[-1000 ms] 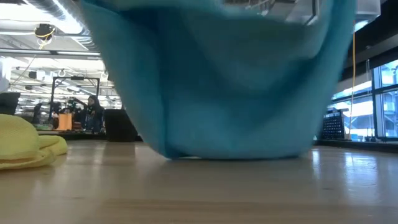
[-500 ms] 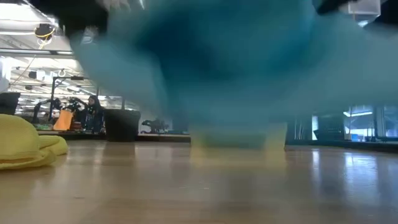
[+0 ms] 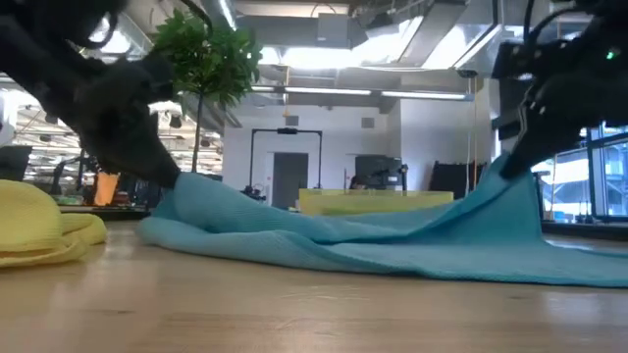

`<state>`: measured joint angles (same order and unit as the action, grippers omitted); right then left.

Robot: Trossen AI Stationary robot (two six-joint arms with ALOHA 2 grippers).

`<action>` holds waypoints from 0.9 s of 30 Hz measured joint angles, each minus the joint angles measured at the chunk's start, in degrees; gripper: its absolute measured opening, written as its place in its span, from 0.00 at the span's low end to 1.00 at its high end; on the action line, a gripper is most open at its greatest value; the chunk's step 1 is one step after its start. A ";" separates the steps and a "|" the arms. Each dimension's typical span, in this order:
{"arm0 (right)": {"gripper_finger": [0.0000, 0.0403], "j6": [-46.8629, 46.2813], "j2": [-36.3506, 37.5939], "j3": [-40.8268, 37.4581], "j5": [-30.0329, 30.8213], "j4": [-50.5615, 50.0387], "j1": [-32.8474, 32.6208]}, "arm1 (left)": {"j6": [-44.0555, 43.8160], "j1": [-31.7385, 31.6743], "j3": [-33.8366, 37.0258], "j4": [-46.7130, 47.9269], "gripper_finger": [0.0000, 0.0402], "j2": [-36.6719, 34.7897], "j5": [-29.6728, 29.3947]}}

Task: Fold microfiber towels
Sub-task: Fold the blue microfiber towel

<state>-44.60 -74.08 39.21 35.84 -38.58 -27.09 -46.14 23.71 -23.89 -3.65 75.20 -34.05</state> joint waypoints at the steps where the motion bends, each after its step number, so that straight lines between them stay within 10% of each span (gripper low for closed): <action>1: 0.00 0.11 0.00 -0.57 0.09 0.07 0.76 | 0.12 -0.88 0.11 0.01 0.00 0.00 0.49; 19: 0.10 2.84 0.00 -7.03 0.94 4.50 9.54 | 1.52 -13.60 0.14 1.28 0.01 2.08 12.88; 27: 0.15 1.60 0.00 -7.77 3.90 4.30 13.30 | 1.39 -18.34 0.14 3.52 0.18 2.08 13.92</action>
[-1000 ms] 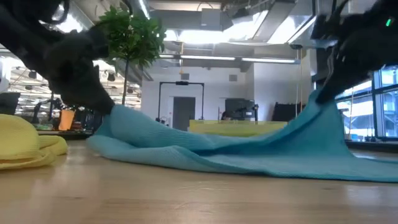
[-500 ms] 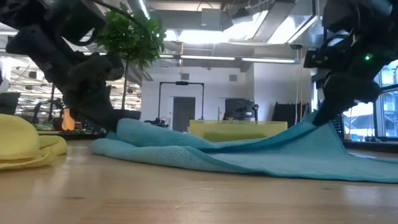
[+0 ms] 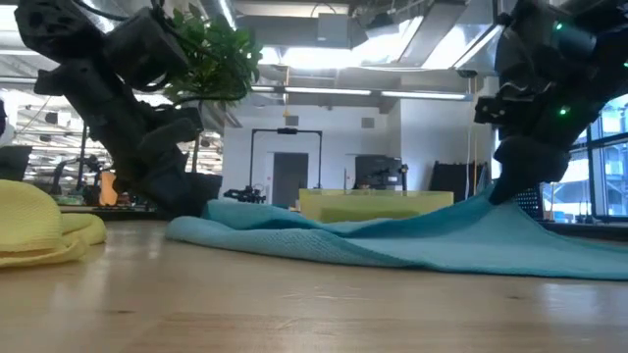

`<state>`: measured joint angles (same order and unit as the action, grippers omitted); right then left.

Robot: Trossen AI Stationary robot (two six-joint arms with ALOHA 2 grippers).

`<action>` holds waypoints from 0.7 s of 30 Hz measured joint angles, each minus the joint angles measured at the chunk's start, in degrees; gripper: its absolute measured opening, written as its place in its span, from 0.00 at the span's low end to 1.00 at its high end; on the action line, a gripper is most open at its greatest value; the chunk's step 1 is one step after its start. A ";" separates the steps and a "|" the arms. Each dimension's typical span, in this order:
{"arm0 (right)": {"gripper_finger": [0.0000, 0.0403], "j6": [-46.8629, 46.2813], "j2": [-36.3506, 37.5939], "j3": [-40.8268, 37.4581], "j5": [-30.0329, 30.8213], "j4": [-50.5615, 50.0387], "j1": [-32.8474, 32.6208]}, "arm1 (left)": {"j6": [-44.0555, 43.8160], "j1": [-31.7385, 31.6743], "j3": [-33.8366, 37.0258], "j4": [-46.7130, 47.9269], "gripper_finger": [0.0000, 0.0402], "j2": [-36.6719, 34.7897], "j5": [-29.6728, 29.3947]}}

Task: Fold microfiber towels
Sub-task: Fold the blue microfiber towel

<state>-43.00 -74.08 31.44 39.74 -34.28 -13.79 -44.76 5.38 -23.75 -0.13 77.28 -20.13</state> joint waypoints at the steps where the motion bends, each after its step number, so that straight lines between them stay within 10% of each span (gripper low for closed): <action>1: 0.15 0.02 0.00 0.00 -0.12 -0.13 0.36 | -0.23 -0.55 0.00 0.12 0.19 0.00 -0.03; 21: 0.34 5.96 0.00 0.09 -3.45 -0.52 0.60 | 4.29 9.01 -5.90 -3.81 0.22 -0.48 6.29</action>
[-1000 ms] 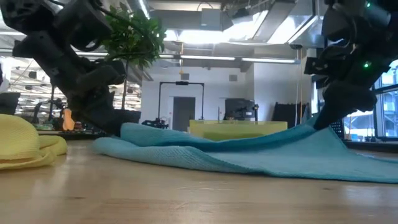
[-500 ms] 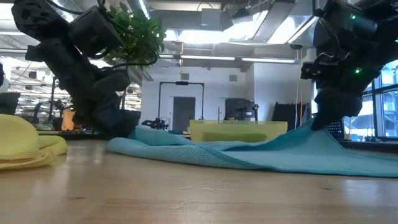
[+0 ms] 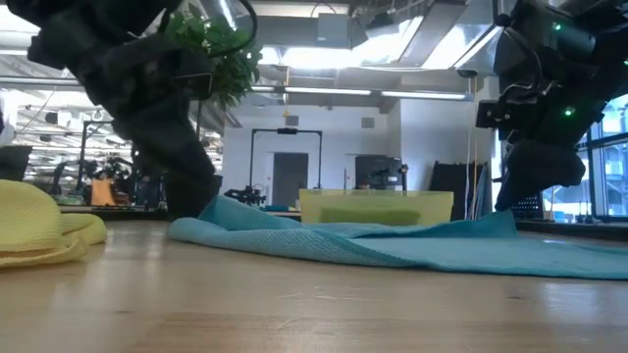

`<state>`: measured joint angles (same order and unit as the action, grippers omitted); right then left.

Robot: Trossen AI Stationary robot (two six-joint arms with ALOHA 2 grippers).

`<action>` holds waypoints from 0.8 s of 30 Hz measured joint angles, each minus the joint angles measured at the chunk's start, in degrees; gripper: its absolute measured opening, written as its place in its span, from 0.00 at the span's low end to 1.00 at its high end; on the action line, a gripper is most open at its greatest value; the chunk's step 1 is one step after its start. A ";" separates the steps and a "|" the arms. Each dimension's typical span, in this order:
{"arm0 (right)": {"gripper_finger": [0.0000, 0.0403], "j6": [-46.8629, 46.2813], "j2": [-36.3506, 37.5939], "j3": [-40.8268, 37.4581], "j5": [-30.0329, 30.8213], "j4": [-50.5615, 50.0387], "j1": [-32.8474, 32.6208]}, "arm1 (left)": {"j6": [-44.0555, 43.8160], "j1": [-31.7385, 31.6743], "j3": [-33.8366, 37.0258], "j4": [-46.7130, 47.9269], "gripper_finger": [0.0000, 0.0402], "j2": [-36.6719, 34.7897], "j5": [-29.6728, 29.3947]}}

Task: Fold microfiber towels
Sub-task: Fold the blue microfiber towel

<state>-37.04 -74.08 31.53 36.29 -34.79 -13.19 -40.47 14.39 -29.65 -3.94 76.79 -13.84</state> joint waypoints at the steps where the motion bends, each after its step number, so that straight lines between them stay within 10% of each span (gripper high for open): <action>1: 0.37 0.02 0.00 0.30 0.00 -0.67 0.00 | -0.66 0.55 0.00 0.54 0.22 0.00 -0.16; 8: 0.48 3.11 0.00 4.57 -0.16 0.17 -2.74 | -3.33 4.58 0.00 1.62 0.22 0.00 -0.33; 15: 0.43 12.67 -1.38 2.42 -12.86 31.29 -8.21 | -7.03 6.73 -0.02 2.29 0.22 3.62 -7.29; 24: 0.29 20.63 -14.01 -0.35 -14.08 59.84 -12.68 | -7.55 1.06 -0.04 1.38 0.22 8.80 -9.55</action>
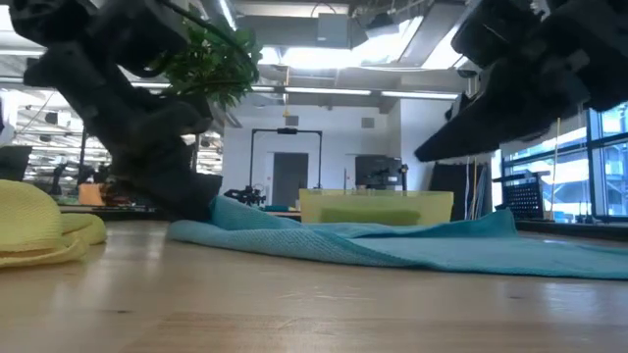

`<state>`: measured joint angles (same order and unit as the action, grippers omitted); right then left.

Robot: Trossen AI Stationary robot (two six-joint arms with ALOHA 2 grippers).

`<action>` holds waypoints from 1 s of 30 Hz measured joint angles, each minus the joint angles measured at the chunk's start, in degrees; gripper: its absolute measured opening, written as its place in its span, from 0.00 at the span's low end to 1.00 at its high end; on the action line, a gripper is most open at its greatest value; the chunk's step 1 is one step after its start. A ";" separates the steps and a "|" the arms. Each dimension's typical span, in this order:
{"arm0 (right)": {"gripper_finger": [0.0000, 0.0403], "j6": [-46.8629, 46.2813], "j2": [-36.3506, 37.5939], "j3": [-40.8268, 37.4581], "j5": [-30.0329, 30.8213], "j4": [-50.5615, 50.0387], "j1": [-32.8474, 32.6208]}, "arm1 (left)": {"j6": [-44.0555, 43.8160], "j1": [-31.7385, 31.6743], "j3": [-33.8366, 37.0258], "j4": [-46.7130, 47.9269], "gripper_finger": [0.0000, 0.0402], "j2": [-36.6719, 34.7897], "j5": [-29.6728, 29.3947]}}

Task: Fold microfiber towels
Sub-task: Fold the blue microfiber towel

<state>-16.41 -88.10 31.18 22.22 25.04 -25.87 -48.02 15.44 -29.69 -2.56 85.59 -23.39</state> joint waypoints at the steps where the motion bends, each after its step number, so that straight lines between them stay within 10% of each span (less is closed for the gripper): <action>1: 0.26 0.10 -2.15 0.00 -0.18 3.32 -0.04 | 0.03 -0.61 0.00 -0.10 0.22 0.03 -0.02; 11: 0.02 -4.02 -17.35 2.14 -3.14 12.52 2.49 | -2.82 -0.77 0.00 -0.78 0.22 0.89 4.11; 23: 0.05 -5.97 -19.54 2.59 -3.88 12.53 3.96 | 1.81 9.08 0.03 -15.72 0.22 4.08 15.69; 30: 0.02 -5.89 -19.50 2.64 -4.13 11.82 3.96 | 8.10 13.07 0.00 -19.69 0.22 4.06 11.16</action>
<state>-22.31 -107.60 33.82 18.09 36.86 -21.91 -39.92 28.51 -29.69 -22.25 89.65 -12.23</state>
